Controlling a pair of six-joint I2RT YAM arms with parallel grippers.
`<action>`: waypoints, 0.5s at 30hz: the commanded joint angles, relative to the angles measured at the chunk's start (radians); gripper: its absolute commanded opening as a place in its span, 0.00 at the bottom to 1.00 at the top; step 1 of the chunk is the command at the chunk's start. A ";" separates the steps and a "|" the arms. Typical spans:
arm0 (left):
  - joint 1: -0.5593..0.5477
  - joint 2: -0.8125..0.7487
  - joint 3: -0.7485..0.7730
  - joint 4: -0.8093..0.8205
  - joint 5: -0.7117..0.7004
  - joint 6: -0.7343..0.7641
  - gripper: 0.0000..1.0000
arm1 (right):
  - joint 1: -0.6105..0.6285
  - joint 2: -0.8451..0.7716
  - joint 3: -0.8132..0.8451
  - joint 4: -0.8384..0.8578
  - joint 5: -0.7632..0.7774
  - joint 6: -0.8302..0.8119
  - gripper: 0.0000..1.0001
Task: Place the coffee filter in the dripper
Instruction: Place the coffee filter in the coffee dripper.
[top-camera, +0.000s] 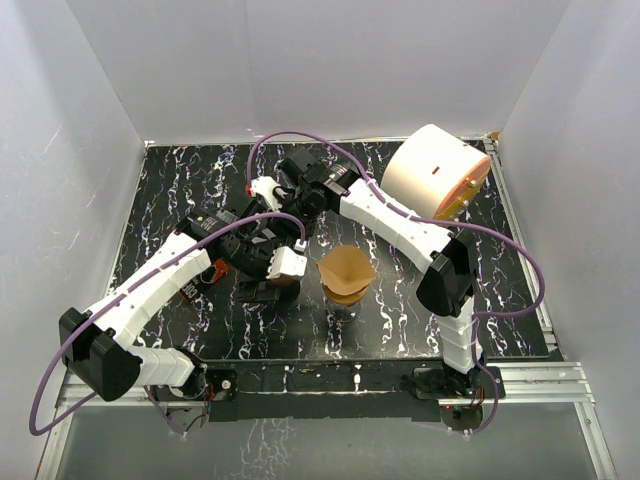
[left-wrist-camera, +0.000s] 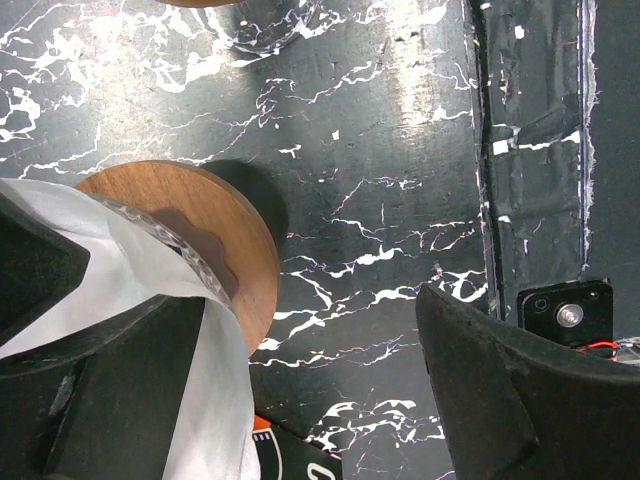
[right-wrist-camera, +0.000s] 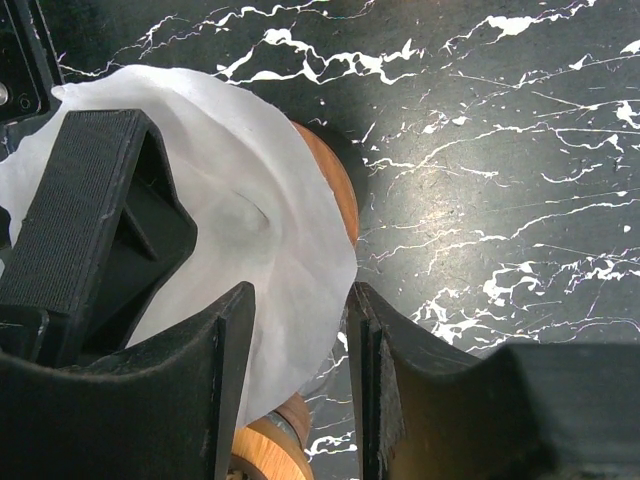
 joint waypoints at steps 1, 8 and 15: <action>0.008 -0.012 -0.004 0.046 -0.007 -0.021 0.87 | 0.040 -0.017 0.000 0.001 -0.051 -0.003 0.41; 0.008 -0.015 0.043 0.011 0.005 -0.022 0.91 | 0.039 -0.011 0.039 -0.015 -0.076 -0.007 0.43; 0.007 -0.015 0.108 -0.020 0.015 -0.026 0.95 | 0.040 -0.007 0.095 -0.037 -0.092 -0.009 0.46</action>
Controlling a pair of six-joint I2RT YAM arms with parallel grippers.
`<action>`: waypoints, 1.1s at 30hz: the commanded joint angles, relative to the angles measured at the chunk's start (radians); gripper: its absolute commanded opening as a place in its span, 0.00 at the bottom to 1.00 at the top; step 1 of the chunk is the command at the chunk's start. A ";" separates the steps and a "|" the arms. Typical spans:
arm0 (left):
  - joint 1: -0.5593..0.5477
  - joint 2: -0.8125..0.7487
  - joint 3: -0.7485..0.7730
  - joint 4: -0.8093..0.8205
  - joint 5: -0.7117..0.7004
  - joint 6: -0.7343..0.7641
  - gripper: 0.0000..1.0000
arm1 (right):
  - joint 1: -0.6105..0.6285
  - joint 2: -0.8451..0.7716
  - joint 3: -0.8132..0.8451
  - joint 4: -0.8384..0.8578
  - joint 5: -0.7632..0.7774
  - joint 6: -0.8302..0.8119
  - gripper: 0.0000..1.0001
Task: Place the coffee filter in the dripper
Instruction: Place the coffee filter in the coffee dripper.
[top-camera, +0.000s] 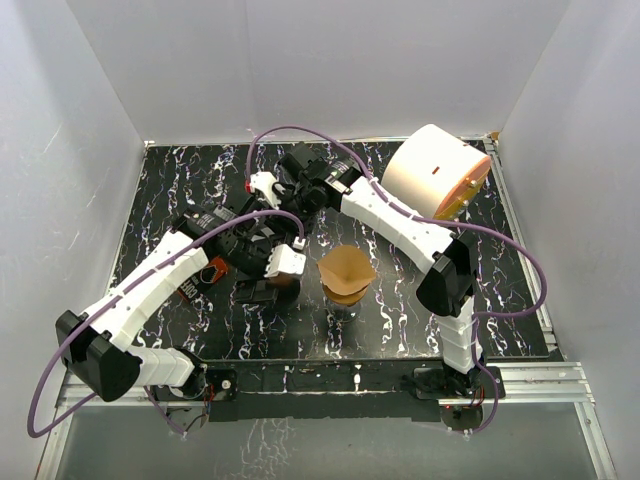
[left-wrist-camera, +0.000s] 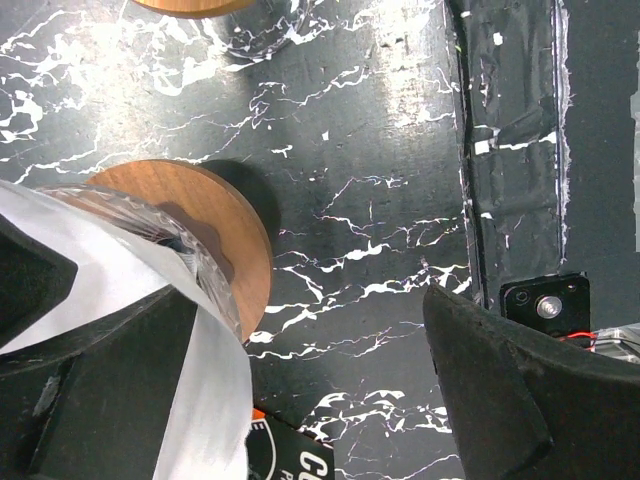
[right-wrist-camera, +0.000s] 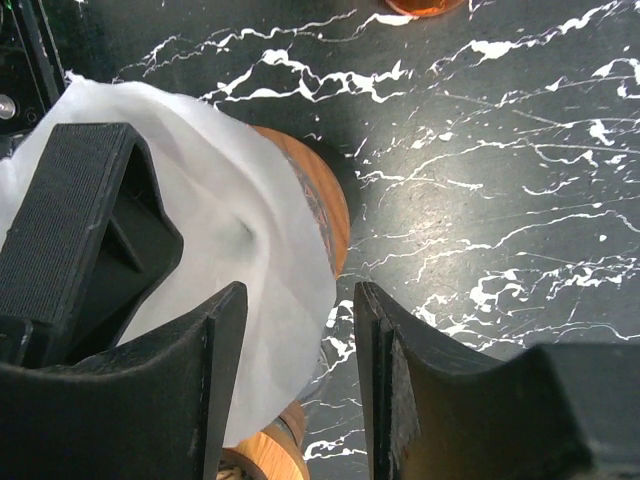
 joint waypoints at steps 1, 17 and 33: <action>0.009 -0.014 0.076 0.032 0.007 -0.021 0.95 | 0.040 -0.009 0.074 -0.037 -0.090 -0.009 0.47; 0.009 -0.009 0.140 0.032 -0.035 -0.023 0.99 | 0.039 -0.014 0.102 -0.044 -0.085 -0.011 0.48; 0.010 -0.004 0.201 0.002 -0.065 0.003 0.99 | 0.026 -0.015 0.129 -0.054 -0.100 -0.013 0.49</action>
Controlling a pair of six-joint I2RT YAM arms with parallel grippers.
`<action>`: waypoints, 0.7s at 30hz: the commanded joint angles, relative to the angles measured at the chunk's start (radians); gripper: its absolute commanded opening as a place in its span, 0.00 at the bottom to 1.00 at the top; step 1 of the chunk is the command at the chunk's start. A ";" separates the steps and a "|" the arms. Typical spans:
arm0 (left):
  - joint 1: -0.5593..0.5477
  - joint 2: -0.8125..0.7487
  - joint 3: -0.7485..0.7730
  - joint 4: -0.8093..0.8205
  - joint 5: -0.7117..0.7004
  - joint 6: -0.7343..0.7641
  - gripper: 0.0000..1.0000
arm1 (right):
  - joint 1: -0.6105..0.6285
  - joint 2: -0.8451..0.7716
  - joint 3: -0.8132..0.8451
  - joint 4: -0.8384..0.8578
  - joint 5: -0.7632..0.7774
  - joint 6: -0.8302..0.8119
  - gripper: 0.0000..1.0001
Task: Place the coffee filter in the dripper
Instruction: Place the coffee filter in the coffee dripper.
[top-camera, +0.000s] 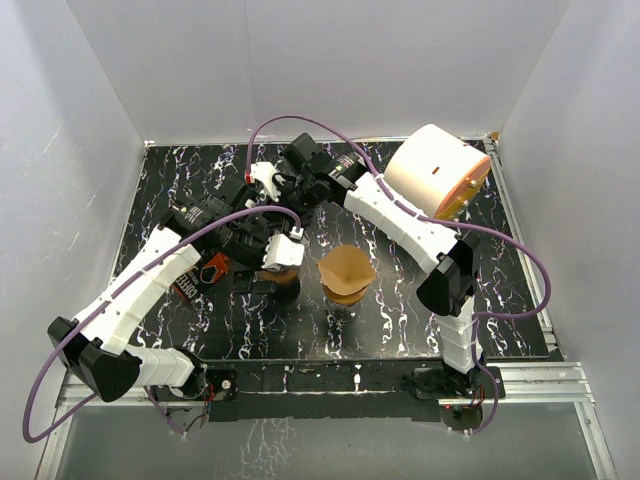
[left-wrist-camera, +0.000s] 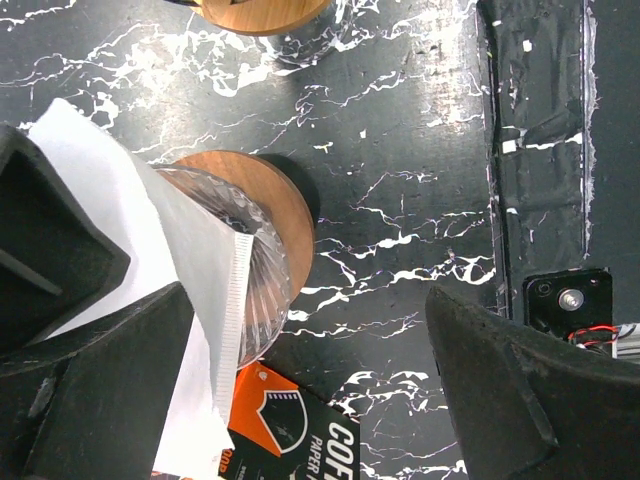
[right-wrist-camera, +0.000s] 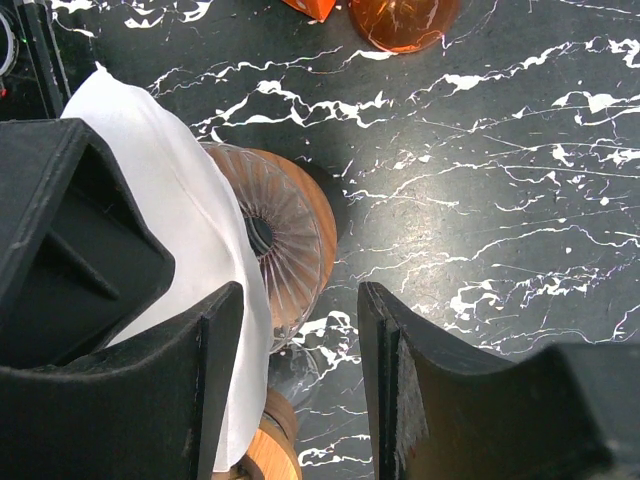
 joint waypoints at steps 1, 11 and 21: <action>0.012 -0.001 0.061 0.064 -0.023 0.005 0.99 | 0.031 -0.015 0.053 -0.050 -0.095 -0.015 0.49; 0.011 -0.013 0.001 0.032 -0.028 0.030 0.96 | 0.011 -0.025 0.021 -0.049 -0.067 -0.030 0.48; 0.011 -0.022 -0.095 0.060 0.013 0.046 0.94 | 0.011 -0.013 -0.019 -0.036 -0.004 -0.031 0.47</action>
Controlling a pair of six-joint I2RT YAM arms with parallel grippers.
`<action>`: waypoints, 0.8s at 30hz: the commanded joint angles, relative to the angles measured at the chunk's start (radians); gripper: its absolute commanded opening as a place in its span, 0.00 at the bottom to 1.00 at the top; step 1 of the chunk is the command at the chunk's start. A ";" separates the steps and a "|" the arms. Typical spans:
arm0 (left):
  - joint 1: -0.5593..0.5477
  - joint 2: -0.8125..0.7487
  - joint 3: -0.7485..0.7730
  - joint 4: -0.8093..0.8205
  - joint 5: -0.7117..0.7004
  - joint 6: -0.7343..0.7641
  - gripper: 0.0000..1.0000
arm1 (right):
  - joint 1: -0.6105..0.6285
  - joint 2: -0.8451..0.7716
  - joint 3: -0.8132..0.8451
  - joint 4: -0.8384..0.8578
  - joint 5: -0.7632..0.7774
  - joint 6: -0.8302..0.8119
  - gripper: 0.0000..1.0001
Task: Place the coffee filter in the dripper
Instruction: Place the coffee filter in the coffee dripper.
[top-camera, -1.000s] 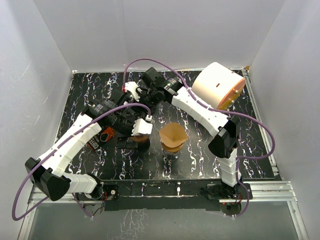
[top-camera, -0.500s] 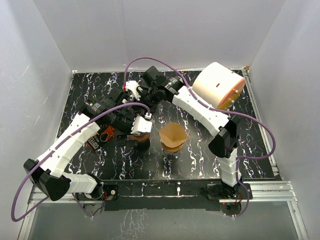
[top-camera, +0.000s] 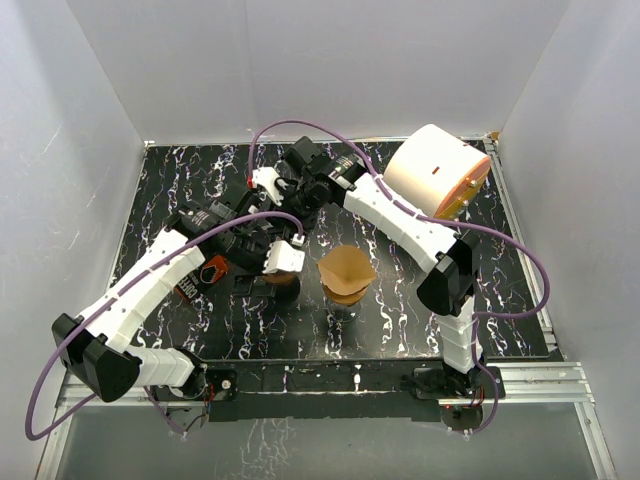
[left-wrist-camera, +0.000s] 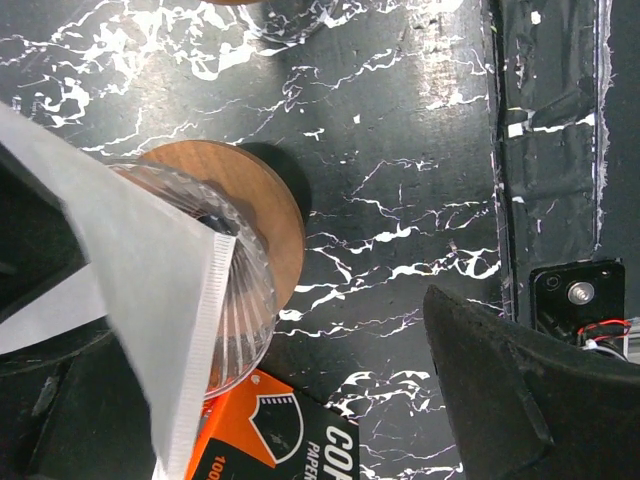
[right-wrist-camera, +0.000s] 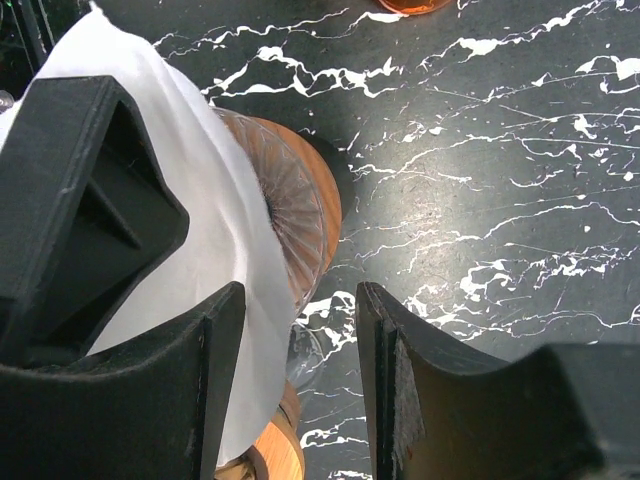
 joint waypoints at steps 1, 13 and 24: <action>0.010 -0.020 -0.040 0.037 0.033 0.015 0.94 | 0.018 -0.012 -0.004 -0.001 -0.011 -0.016 0.47; 0.010 -0.026 -0.115 0.079 0.065 0.004 0.95 | 0.030 -0.002 -0.056 0.026 0.012 -0.012 0.47; 0.009 -0.038 -0.158 0.098 0.068 -0.008 0.95 | 0.039 -0.002 -0.074 0.030 0.011 -0.018 0.48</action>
